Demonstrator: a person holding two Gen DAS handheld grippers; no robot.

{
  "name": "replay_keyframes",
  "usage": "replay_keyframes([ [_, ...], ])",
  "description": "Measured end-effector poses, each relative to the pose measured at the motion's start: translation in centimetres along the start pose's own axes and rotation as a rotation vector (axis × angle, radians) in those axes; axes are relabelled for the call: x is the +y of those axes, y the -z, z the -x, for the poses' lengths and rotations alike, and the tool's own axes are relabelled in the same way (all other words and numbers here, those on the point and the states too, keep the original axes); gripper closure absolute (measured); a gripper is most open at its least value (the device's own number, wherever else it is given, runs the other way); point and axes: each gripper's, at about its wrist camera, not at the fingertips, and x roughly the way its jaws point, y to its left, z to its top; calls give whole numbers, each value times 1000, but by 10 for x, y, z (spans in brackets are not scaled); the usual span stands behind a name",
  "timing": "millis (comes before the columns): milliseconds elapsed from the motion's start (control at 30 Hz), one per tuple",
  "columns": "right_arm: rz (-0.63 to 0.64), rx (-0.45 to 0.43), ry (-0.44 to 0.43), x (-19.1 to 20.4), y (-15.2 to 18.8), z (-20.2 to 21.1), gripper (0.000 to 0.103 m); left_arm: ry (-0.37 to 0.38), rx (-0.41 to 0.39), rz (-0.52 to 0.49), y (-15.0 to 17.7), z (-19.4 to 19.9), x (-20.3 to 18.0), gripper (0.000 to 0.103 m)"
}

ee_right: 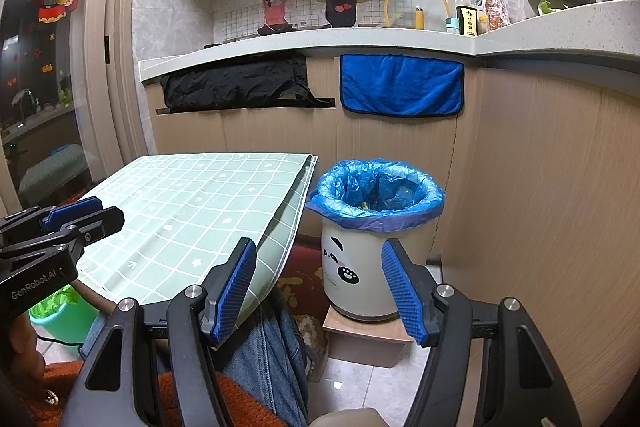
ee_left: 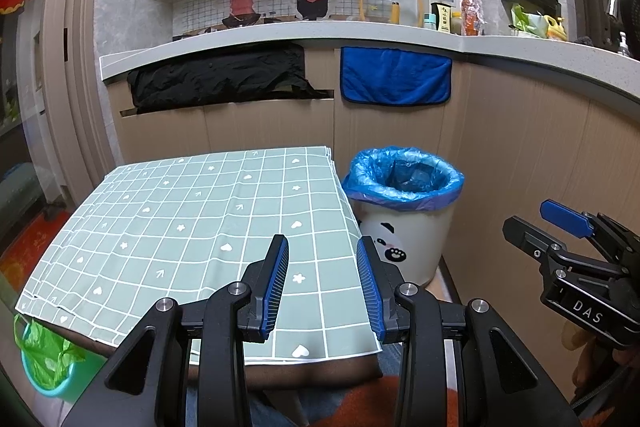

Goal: Collect trash

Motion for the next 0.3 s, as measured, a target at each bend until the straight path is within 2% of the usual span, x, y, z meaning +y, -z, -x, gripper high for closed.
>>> replay_keyframes([
  [300,9,14,-9,1,2,-6,41,10,7,7,1,-1,1,66],
])
